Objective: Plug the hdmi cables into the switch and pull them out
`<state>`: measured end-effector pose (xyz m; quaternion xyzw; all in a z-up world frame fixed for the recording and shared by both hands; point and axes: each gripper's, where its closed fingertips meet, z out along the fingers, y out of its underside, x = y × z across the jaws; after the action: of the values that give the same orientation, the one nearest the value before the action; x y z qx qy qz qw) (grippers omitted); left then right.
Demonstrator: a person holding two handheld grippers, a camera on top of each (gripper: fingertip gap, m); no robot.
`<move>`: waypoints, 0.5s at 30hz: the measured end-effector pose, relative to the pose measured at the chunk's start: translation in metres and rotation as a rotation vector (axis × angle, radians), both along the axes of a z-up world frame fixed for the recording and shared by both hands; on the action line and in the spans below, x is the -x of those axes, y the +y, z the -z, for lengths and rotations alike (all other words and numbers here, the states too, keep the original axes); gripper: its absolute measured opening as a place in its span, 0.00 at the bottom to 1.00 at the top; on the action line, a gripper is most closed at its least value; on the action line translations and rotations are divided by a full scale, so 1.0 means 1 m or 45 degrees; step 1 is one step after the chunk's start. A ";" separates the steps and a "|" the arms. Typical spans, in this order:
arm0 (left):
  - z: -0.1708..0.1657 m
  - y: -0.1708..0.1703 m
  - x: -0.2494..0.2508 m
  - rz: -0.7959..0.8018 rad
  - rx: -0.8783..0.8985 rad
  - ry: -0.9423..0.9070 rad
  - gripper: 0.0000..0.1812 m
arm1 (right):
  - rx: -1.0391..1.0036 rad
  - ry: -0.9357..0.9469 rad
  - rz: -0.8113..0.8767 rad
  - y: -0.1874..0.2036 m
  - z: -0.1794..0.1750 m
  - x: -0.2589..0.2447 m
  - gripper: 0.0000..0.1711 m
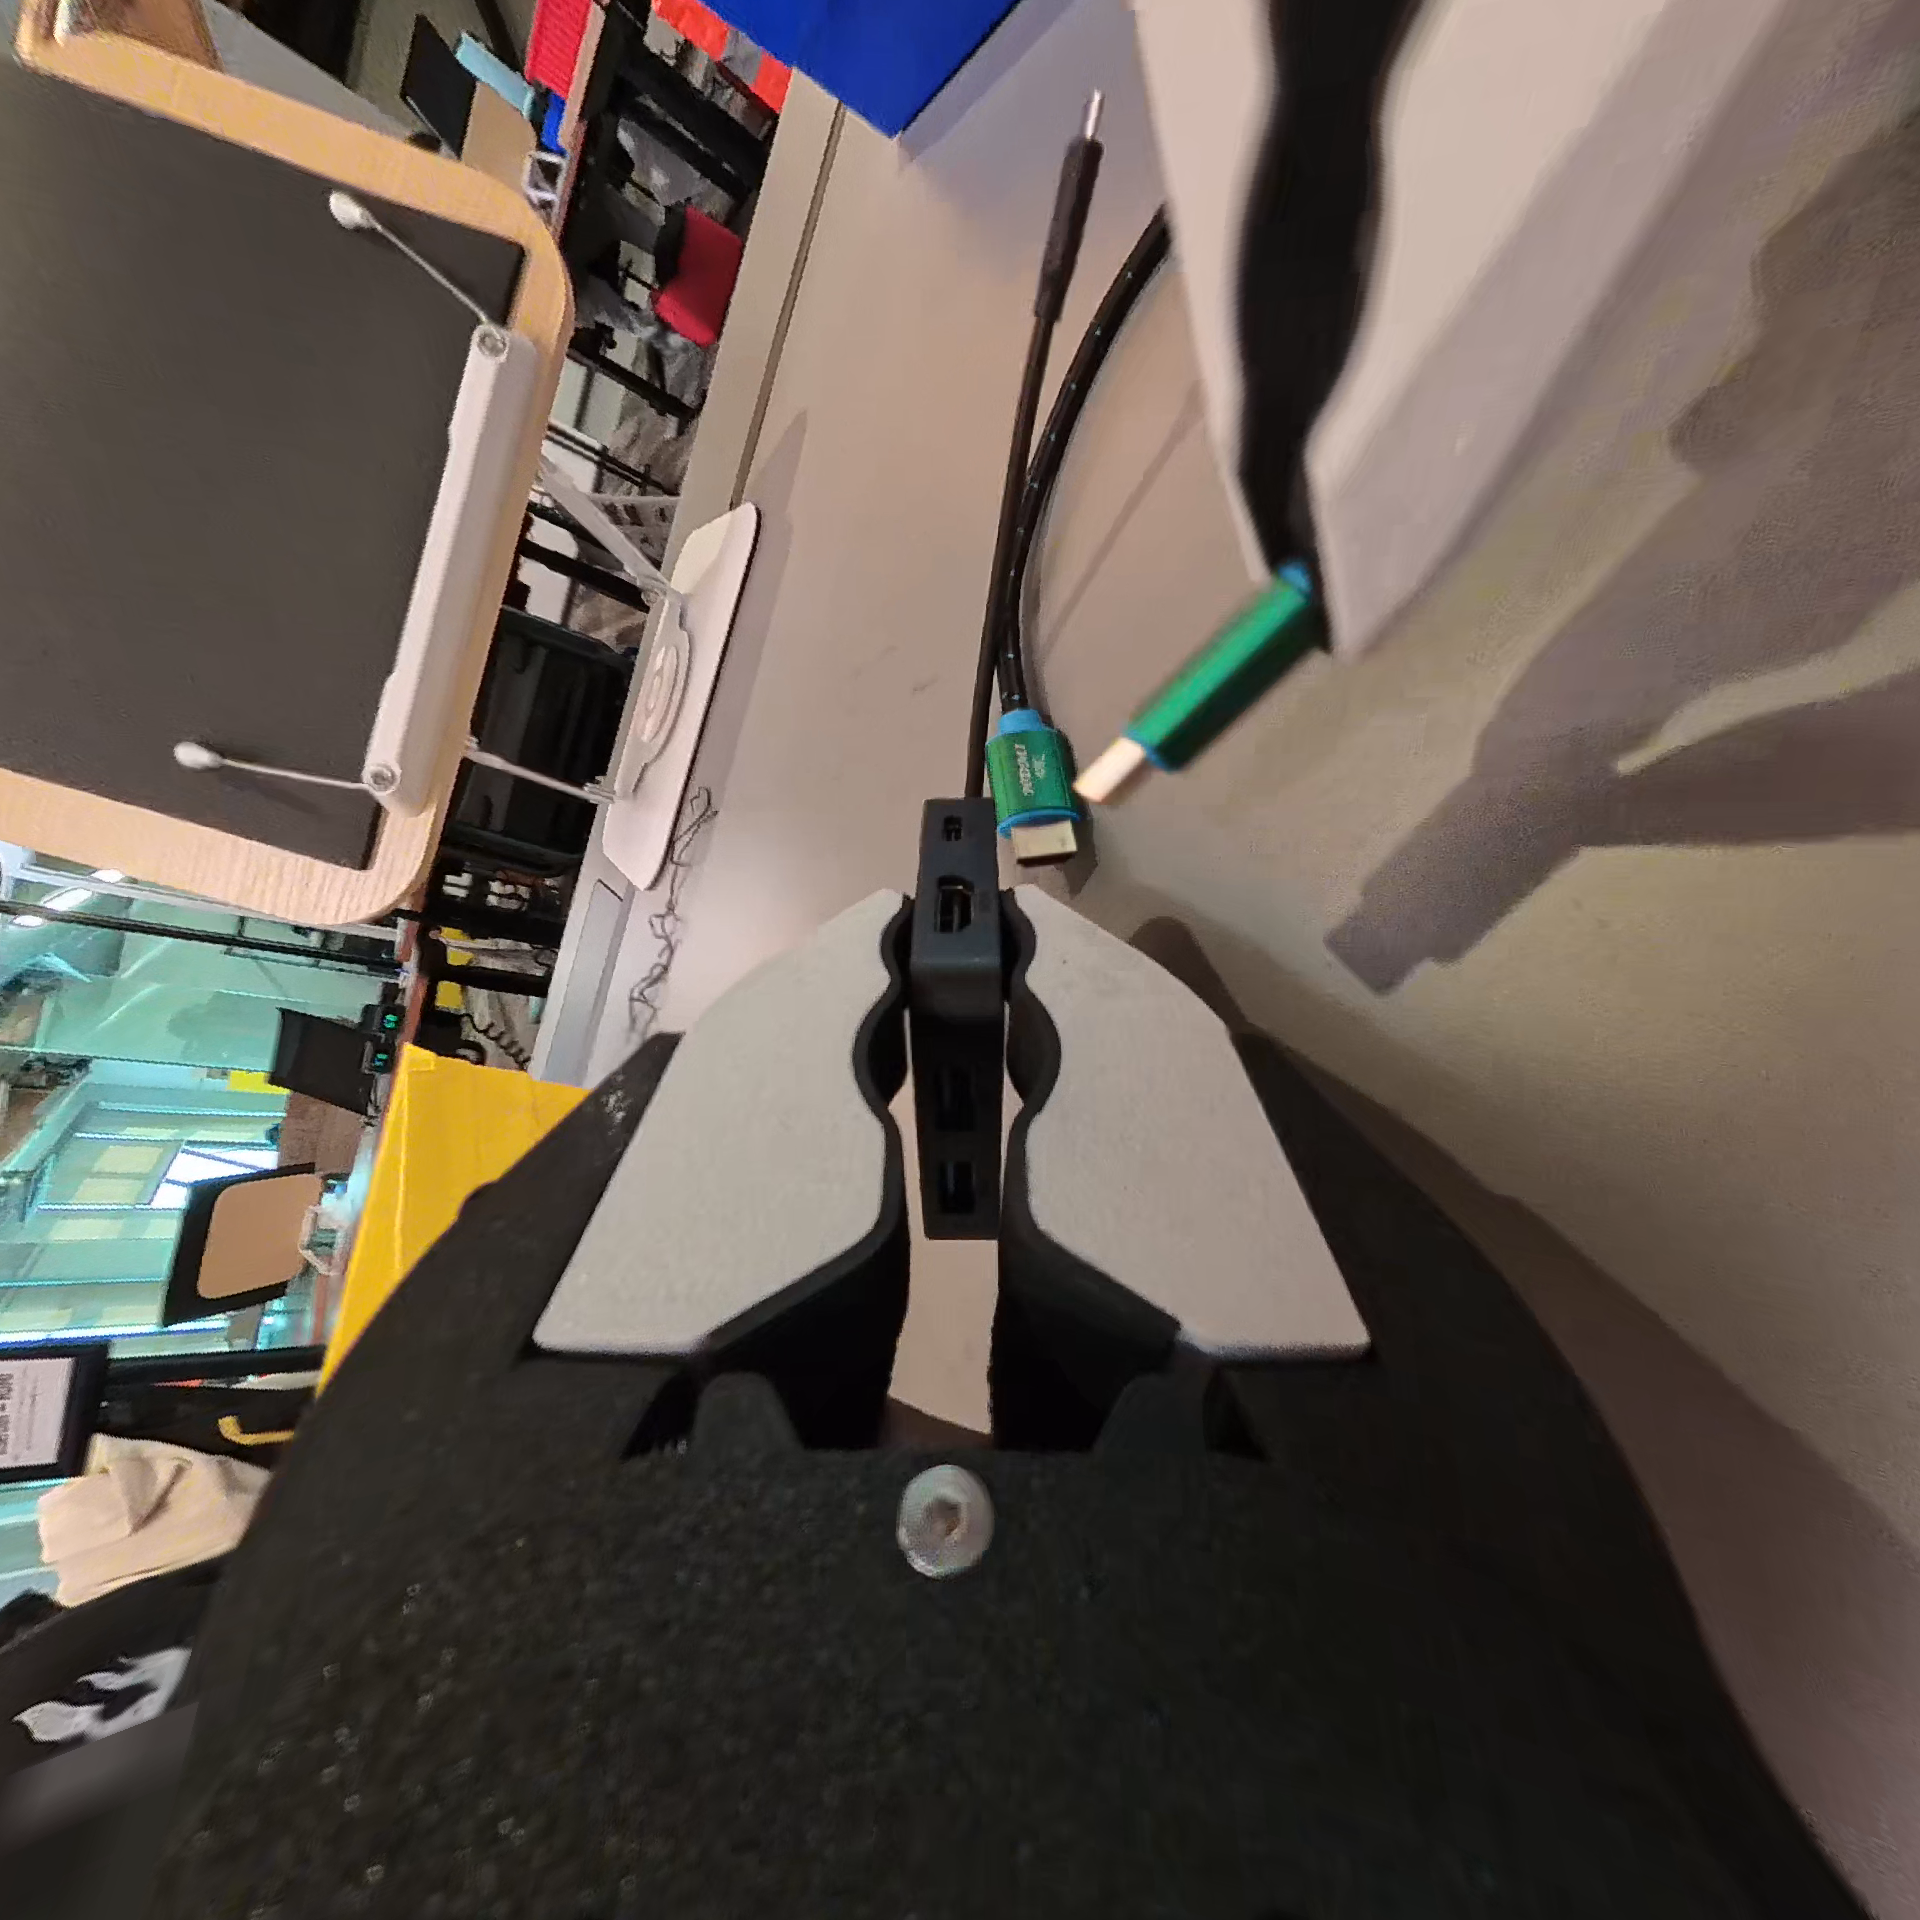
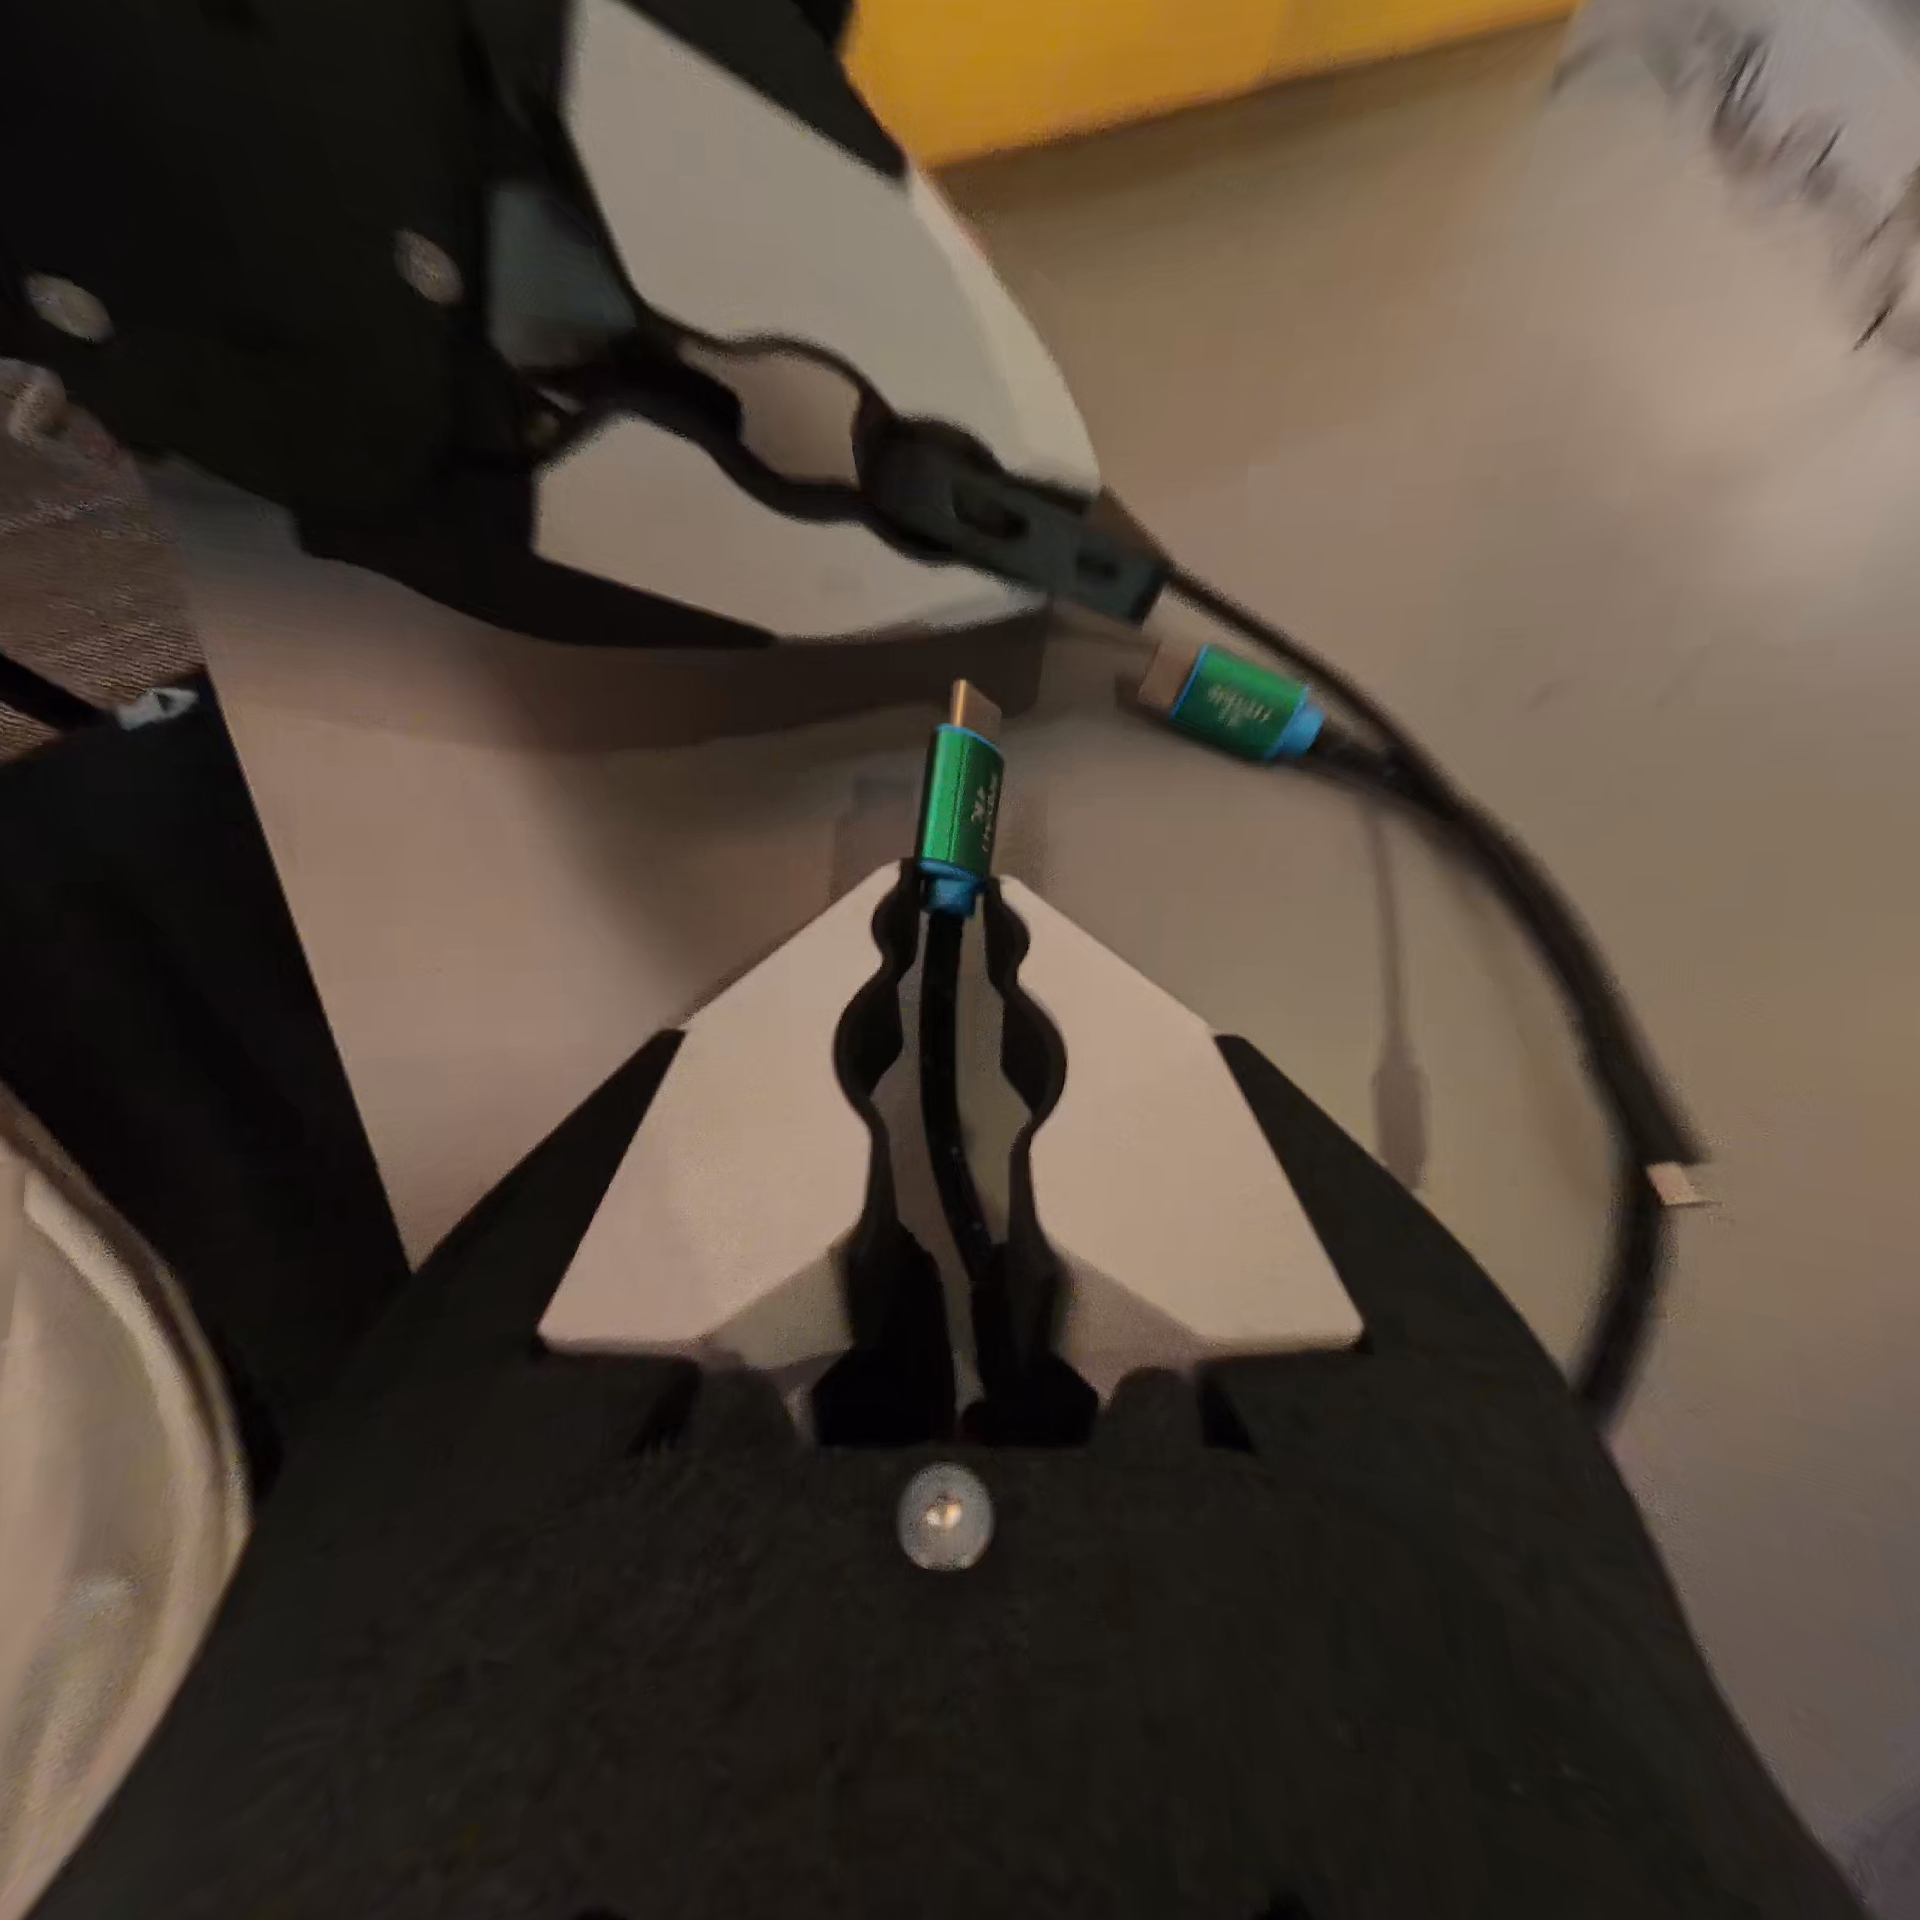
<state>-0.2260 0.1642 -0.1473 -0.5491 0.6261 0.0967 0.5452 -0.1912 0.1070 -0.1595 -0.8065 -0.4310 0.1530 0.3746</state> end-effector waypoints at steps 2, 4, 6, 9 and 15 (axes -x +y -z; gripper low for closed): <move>-0.004 -0.003 -0.004 0.026 -0.069 0.027 0.08 | -0.151 -0.080 -0.034 0.001 -0.018 -0.002 0.06; -0.005 -0.009 -0.011 0.073 -0.131 0.070 0.08 | -0.236 -0.190 -0.061 0.001 -0.022 -0.004 0.06; -0.001 -0.015 -0.017 0.103 -0.182 0.129 0.07 | -0.218 -0.204 -0.095 -0.002 -0.020 -0.001 0.06; 0.001 -0.016 -0.020 0.105 -0.240 0.201 0.08 | -0.225 -0.256 -0.094 -0.001 -0.014 -0.004 0.06; 0.004 -0.016 -0.024 0.094 -0.282 0.264 0.08 | -0.350 -0.474 -0.128 0.004 -0.010 -0.012 0.05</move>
<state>-0.2022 0.1484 -0.1511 -0.4493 0.6842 0.2013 0.5380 -0.1791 0.1108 -0.1491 -0.7399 -0.5490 -0.0399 0.3868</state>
